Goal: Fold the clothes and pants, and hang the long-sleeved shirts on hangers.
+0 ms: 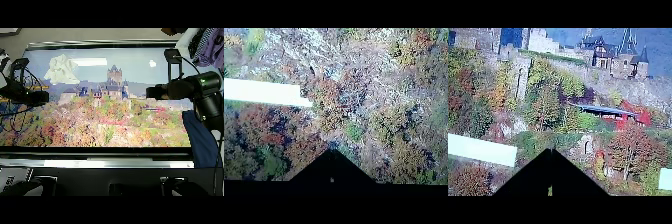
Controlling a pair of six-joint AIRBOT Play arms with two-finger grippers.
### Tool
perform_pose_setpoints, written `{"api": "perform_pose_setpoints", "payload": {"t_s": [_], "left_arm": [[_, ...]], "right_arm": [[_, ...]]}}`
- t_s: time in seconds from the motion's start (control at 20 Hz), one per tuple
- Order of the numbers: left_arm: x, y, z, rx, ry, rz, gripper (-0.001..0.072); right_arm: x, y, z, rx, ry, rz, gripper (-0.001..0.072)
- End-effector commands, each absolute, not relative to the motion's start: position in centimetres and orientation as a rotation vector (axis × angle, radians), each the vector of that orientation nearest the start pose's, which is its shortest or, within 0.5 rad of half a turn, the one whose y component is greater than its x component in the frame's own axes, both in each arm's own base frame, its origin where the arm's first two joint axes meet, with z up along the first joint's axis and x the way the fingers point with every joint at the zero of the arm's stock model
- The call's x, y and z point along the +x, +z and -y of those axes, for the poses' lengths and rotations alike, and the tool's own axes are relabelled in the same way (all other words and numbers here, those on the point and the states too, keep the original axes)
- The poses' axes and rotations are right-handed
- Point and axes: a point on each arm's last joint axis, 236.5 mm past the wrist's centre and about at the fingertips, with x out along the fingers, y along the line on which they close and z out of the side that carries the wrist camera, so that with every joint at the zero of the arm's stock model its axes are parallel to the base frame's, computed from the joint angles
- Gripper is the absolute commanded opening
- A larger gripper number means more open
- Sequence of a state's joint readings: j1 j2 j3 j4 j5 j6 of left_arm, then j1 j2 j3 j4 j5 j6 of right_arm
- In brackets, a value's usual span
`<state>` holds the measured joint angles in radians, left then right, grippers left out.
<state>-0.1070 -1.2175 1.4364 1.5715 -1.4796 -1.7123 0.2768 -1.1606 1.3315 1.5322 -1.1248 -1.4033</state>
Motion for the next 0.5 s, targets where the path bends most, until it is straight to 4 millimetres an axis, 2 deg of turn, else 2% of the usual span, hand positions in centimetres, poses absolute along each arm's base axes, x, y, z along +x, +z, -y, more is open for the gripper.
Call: {"api": "perform_pose_setpoints", "payload": {"t_s": [0.0, 0.25, 0.3, 0.35, 0.4, 0.45], "left_arm": [[36.6, 10.8, 3.9, -0.055, -0.004, -1.250, 0.0019], [37.2, 11.0, 4.0, -0.057, -0.006, -1.223, 0.0035], [38.0, 11.2, 3.8, -0.063, 0.005, -1.192, 0.0188], [39.2, 11.6, 3.6, -0.087, 0.028, -1.140, 0.0531], [41.6, 12.7, 3.0, -0.111, 0.056, -1.030, 0.0720], [44.6, 14.6, 2.4, -0.140, 0.075, -0.879, 0.0720]], "right_arm": [[40.3, 12.7, -10.6, -0.010, 0.152, -0.957, 0.0036], [40.4, 12.7, -10.6, -0.009, 0.152, -0.953, 0.0036], [40.4, 12.7, -10.6, -0.009, 0.152, -0.953, 0.0036], [40.4, 12.7, -10.6, -0.009, 0.152, -0.953, 0.0036], [40.4, 12.7, -10.6, -0.009, 0.152, -0.954, 0.0036], [40.4, 12.7, -10.6, -0.009, 0.152, -0.953, 0.0036]]}}
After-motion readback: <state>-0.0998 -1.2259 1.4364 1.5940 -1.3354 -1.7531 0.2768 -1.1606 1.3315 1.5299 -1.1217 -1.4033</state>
